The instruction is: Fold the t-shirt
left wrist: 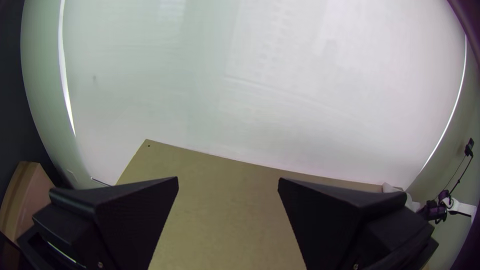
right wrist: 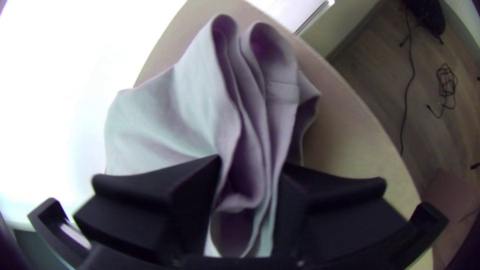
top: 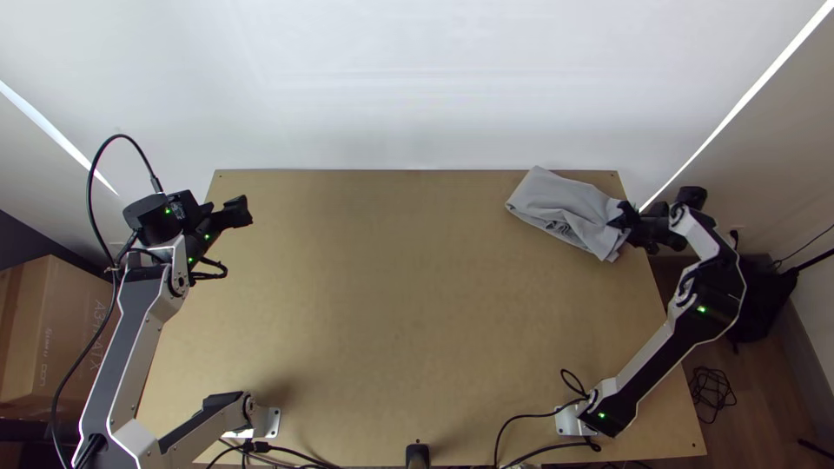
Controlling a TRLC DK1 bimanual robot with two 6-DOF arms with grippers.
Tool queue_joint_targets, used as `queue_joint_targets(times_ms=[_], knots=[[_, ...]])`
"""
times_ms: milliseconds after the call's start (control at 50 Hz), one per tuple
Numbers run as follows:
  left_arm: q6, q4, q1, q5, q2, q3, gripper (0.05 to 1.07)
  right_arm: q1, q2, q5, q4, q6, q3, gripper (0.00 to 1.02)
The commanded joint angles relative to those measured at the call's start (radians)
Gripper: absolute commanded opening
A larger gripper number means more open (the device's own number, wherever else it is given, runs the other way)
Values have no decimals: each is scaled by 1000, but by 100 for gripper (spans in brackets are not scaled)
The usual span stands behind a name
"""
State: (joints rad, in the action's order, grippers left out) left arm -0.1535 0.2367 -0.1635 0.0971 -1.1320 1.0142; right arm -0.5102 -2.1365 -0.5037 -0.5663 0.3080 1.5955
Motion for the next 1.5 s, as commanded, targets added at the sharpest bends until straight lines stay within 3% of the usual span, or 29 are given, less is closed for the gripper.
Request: queue_joint_targets(times_ms=[0, 80, 220, 560, 700, 840, 980, 1060, 1300, 1480], knots=[[-14, -23, -18, 19, 8, -25, 103, -42, 84, 17, -24, -27, -42, 99], [-14, -27, -25, 29, 8, -29, 103, -50, 138, 48, -20, -27, -45, 99], [-20, -33, -36, 38, 11, -34, 103, -24, 244, 186, 55, -44, -74, 99], [-27, -169, -65, 38, 81, -134, 103, 93, 527, 332, 121, -86, -143, 99], [-24, -211, -76, 36, 152, -181, 103, 124, 744, 355, 333, -130, -310, 99], [-20, -255, -88, 35, 253, -266, 103, 153, 941, 384, 398, -222, -474, 99], [-18, -349, -114, 24, 365, -376, 101, 162, 1152, 409, 468, -256, -641, 99], [-9, -421, -126, 18, 433, -454, 101, 164, 1273, 419, 491, -257, -727, 99], [11, -522, -128, -4, 629, -634, 102, 170, 1704, 430, 746, -268, -1079, 99], [12, -585, -110, -33, 744, -744, 102, 176, 1863, 432, 694, -260, -1177, 99]])
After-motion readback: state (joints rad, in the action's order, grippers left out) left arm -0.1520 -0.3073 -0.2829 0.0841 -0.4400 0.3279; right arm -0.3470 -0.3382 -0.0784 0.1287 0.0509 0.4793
